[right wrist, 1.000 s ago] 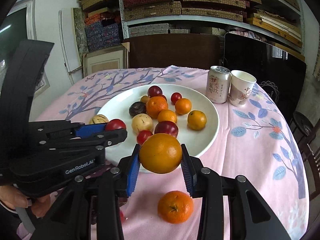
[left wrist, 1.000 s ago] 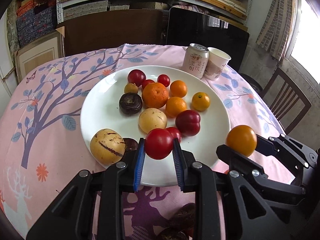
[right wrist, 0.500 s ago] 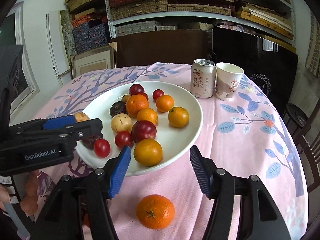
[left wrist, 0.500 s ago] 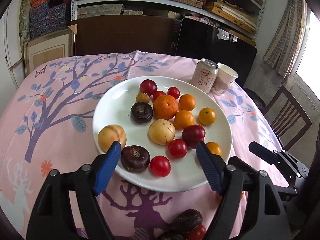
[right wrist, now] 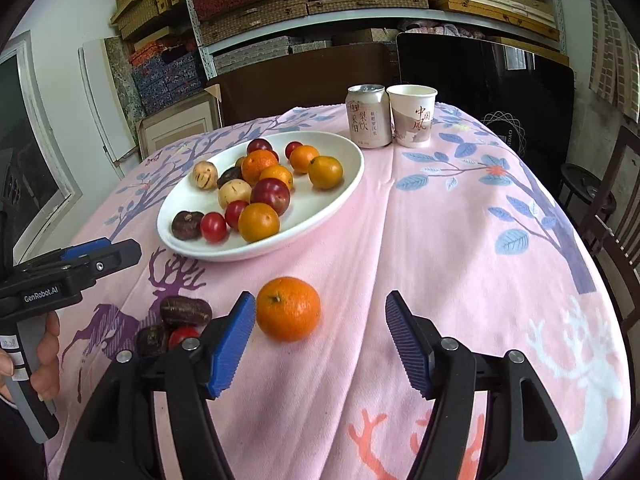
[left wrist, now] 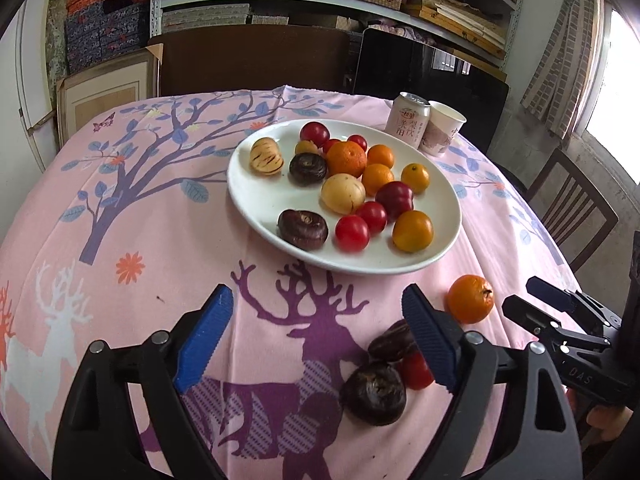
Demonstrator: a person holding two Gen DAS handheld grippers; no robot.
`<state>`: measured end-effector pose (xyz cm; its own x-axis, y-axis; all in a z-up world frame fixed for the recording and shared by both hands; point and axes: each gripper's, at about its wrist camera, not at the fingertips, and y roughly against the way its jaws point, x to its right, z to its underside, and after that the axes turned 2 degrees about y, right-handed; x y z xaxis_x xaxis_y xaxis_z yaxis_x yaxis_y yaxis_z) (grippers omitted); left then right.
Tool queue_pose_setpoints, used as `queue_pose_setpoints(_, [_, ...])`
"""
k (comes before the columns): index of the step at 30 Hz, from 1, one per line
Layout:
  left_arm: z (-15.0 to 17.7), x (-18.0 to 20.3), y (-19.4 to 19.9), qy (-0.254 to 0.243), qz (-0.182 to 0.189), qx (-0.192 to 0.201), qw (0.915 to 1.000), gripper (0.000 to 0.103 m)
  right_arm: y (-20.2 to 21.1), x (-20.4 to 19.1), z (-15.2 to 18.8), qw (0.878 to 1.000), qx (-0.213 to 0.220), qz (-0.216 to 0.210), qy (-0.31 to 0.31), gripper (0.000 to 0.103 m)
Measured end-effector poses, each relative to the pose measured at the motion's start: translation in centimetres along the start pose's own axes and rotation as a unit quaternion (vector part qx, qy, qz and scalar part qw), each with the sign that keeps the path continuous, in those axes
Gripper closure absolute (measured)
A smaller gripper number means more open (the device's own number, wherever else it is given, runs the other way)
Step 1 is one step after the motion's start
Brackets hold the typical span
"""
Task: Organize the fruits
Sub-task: 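Move both open tools back over the remaining fruits, then grasp a large orange with the right tool while the left tool grasps a dark purple fruit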
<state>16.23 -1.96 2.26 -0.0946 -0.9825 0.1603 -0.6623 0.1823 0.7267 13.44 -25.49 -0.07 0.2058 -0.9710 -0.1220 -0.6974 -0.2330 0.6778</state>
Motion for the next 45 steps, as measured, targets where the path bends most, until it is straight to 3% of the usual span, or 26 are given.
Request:
queue_pose_setpoints(8, [2.9, -1.4, 0.3, 0.002, 0.008, -0.022, 0.9997, 0.016, 0.0, -1.7, 1.8, 0.999, -0.013, 0.01, 0.027, 0.035])
queue_pose_setpoints(22, [3.8, -1.6, -0.2, -0.014, 0.023, -0.033, 0.9991, 0.014, -4.8, -3.3, -0.2, 0.996, -0.063, 0.054, 0.041, 0.035])
queue_pose_setpoints(24, [4.1, -1.2, -0.3, -0.023, 0.027, -0.038, 0.9987, 0.014, -5.5, -3.4, -0.4, 0.996, -0.07, 0.049, 0.041, 0.045])
queue_pose_setpoints(25, [4.2, -0.9, -0.4, -0.028, 0.027, -0.04, 0.9984, 0.014, -5.6, -3.5, -0.4, 0.995, -0.066, 0.051, 0.045, 0.059])
queue_pose_setpoints(36, [6.1, 2.4, -1.1, -0.099, 0.041, -0.061, 0.9924, 0.015, -4.0, -1.9, -0.1, 0.998, -0.056, 0.01, 0.006, 0.059])
queue_pose_setpoints(38, [6.5, 2.7, -1.7, -0.105, 0.041, -0.069, 0.9913, 0.03, -4.0, -2.0, -0.1, 0.998, -0.055, 0.008, 0.009, 0.059])
queue_pose_setpoints(43, [6.5, 2.8, -2.2, -0.111, 0.042, -0.053, 0.9916, 0.048, -3.8, -2.2, -0.1, 0.999, -0.053, 0.0, 0.014, 0.059])
queue_pose_setpoints(44, [6.4, 2.8, -2.1, -0.11, 0.048, -0.052, 0.9914, 0.061, -3.8, -2.3, -0.1, 0.999, -0.052, -0.001, 0.014, 0.059])
queue_pose_setpoints(45, [6.4, 2.9, -2.0, -0.11, 0.049, -0.051, 0.9914, 0.06, -3.7, -2.3, -0.1, 0.999, -0.051, -0.003, 0.014, 0.059])
